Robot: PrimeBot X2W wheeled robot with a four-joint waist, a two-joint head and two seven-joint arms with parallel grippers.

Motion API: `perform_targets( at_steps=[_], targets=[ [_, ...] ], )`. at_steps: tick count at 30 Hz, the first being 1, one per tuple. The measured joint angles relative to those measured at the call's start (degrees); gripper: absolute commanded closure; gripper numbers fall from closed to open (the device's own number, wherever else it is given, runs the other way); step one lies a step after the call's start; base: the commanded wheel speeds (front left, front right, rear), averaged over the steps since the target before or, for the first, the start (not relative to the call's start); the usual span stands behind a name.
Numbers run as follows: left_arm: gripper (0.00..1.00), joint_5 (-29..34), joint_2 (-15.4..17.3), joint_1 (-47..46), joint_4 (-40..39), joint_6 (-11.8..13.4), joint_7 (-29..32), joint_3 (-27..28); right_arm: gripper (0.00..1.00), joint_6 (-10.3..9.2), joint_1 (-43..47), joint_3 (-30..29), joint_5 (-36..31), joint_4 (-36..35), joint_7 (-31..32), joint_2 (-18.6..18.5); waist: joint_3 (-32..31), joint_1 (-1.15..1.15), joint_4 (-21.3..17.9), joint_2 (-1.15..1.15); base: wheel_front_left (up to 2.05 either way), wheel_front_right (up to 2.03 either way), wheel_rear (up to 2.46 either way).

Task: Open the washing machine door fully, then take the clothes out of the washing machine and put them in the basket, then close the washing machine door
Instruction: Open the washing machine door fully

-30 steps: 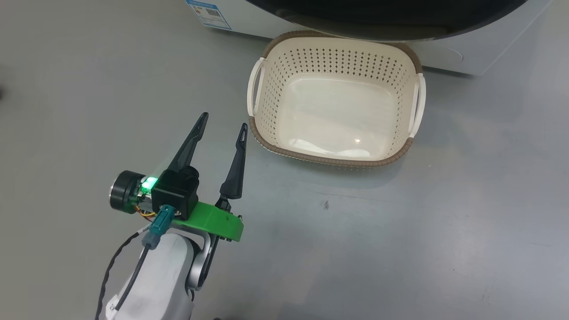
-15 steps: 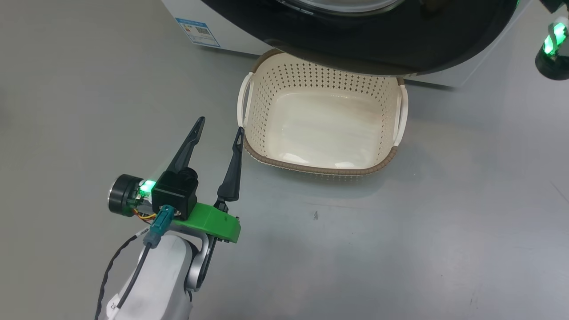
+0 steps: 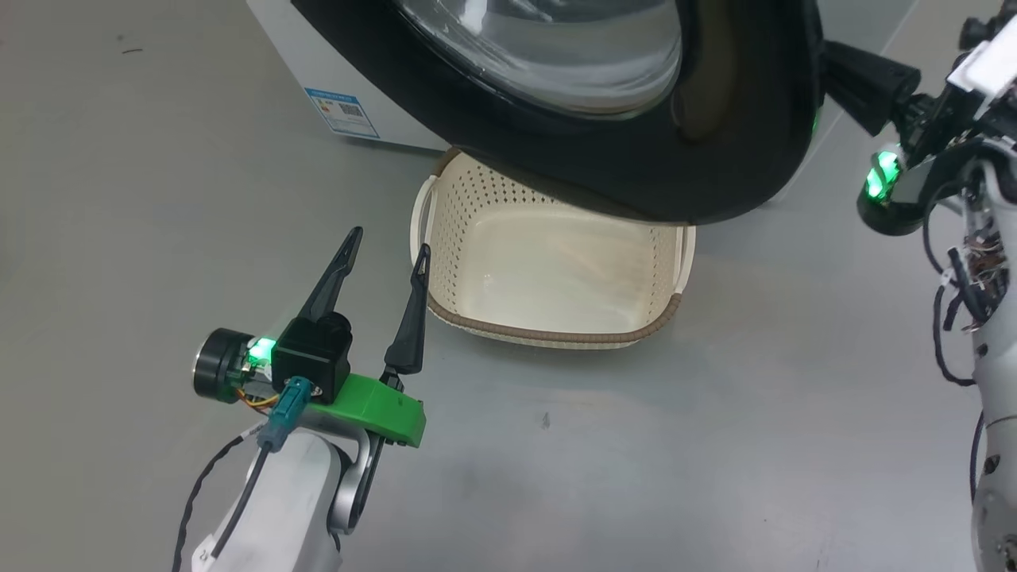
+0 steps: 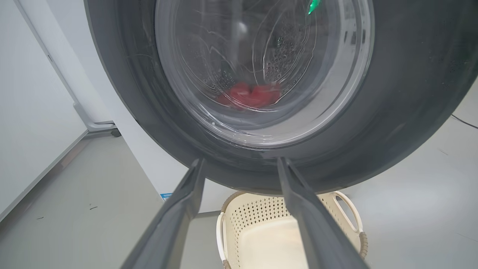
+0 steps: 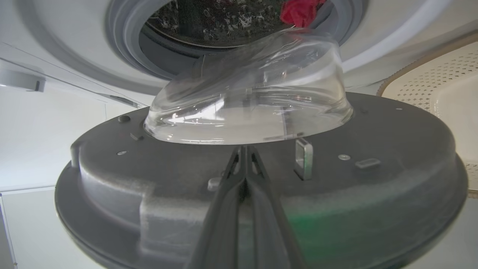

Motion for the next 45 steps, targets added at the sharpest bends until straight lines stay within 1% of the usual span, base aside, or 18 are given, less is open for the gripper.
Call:
perform_targets(
  at_steps=[6,10,12,15,17,26,32,38,45],
  targets=[
    [0.00,0.01,0.01,2.35,0.96,0.00,0.00,0.56,1.00,0.90,2.53,1.02,0.82,0.37,0.51,3.48,-2.53,0.00,-0.85,0.00,0.00,0.00,0.00],
    [0.00,0.01,0.02,3.54,1.38,0.00,0.00,0.63,1.00,1.22,4.23,1.64,0.83,0.63,0.52,5.05,-4.20,0.00,-1.38,0.00,0.00,0.00,0.00],
    [0.00,0.01,0.02,4.38,1.97,-0.01,0.00,0.63,1.00,1.69,5.52,2.11,0.83,0.80,0.53,5.70,-5.45,0.00,-1.62,0.00,0.00,0.00,0.00],
    [0.00,0.01,0.04,5.26,2.47,-0.01,0.00,0.58,1.00,1.72,6.76,2.85,0.79,0.93,0.63,6.12,-6.69,0.00,-1.69,0.00,0.00,0.00,0.00],
    [0.00,0.15,0.05,5.75,2.71,-0.05,0.00,0.51,1.00,2.13,7.66,3.21,0.70,1.01,0.62,6.48,-7.46,0.00,-1.65,0.00,0.00,0.00,0.00],
    [0.00,0.44,0.14,7.50,3.42,-0.11,0.00,0.31,1.00,2.20,11.09,5.95,0.38,1.11,0.64,7.83,-10.60,0.00,-1.18,0.00,0.00,0.00,0.00],
    [0.00,0.44,0.19,7.95,3.78,-0.57,0.00,0.13,1.00,2.22,13.32,7.11,0.25,1.10,0.30,8.45,-12.14,0.00,-0.78,0.00,0.00,0.00,0.00],
    [0.00,0.44,0.23,8.97,4.34,-0.87,0.00,-0.04,1.00,2.68,15.74,8.67,0.13,1.05,-0.88,8.64,-13.74,0.00,0.14,0.00,0.00,0.00,0.00],
    [0.00,0.45,0.26,9.73,4.60,-1.13,0.00,-0.43,1.00,2.68,17.94,10.76,0.40,0.67,-1.66,8.64,-15.07,0.00,1.68,0.00,0.00,0.00,0.00]
  ],
)
